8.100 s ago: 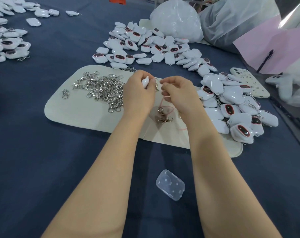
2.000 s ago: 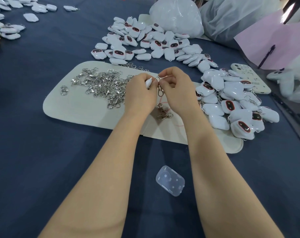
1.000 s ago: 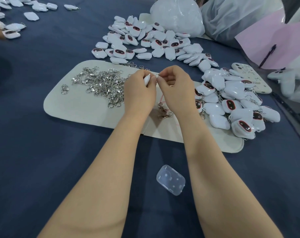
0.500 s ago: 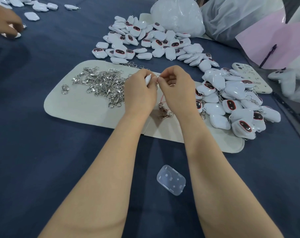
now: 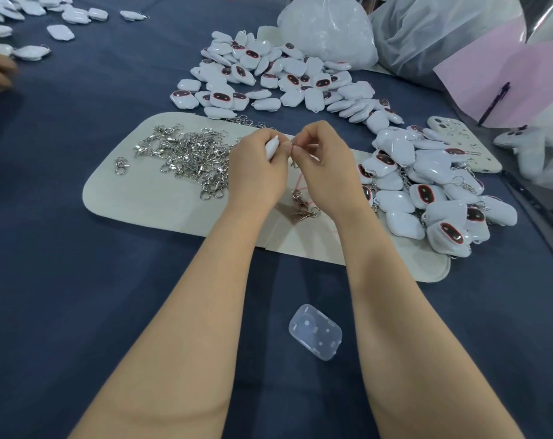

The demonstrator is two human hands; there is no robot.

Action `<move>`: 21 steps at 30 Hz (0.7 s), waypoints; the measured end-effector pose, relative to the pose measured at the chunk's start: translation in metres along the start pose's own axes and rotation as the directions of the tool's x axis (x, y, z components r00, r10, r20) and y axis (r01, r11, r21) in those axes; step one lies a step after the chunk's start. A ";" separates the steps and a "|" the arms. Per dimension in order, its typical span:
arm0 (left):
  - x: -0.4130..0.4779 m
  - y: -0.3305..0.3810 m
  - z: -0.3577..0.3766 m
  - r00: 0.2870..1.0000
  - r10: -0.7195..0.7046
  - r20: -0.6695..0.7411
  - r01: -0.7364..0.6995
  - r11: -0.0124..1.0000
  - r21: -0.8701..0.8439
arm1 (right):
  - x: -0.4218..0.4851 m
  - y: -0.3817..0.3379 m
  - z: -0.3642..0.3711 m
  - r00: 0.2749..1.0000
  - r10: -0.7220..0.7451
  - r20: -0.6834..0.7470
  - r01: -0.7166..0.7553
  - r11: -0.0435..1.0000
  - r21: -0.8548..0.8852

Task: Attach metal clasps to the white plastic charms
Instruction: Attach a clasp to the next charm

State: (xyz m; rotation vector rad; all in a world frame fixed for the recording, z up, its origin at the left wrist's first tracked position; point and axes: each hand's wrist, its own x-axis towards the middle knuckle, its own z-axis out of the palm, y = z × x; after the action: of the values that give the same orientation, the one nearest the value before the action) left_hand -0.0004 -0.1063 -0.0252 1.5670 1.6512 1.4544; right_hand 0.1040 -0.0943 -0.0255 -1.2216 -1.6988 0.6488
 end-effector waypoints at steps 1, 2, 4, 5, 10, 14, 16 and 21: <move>0.001 0.000 -0.001 1.000 -0.019 0.010 0.019 0.999 -0.026 | 0.000 0.000 0.000 1.000 -0.008 0.003 0.008 1.000 0.000; 0.001 0.000 -0.001 0.999 -0.040 0.017 0.041 0.998 -0.051 | 0.000 0.001 0.001 1.000 -0.019 0.005 0.019 1.000 -0.002; 0.002 0.000 -0.002 0.997 -0.076 0.025 0.078 0.993 -0.090 | -0.001 0.001 0.001 0.999 -0.034 0.001 0.034 0.999 -0.009; 0.003 0.000 -0.002 0.996 -0.088 0.031 0.091 0.991 -0.103 | -0.002 0.001 0.001 0.999 -0.034 -0.004 0.034 0.999 -0.014; 0.001 -0.001 -0.002 0.973 -0.189 0.134 0.215 0.952 -0.219 | -0.001 0.002 -0.002 0.998 0.023 -0.053 -0.025 0.999 -0.027; 0.003 0.001 -0.004 0.915 -0.303 0.265 0.372 0.889 -0.267 | 0.000 0.005 -0.005 0.996 0.053 -0.078 -0.057 0.997 -0.055; 0.002 0.003 -0.006 0.897 -0.306 0.319 0.380 0.902 -0.205 | 0.000 0.006 -0.005 0.995 0.056 -0.086 -0.062 0.995 -0.079; -0.002 0.007 -0.008 0.902 -0.237 0.362 0.269 0.962 -0.039 | 0.001 0.007 -0.005 0.991 0.064 -0.121 -0.078 0.990 -0.116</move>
State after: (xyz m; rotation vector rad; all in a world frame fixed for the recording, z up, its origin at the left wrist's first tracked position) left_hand -0.0038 -0.1121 -0.0169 1.4054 1.4892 1.0255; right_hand 0.1118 -0.0912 -0.0282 -1.3842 -1.6220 0.5123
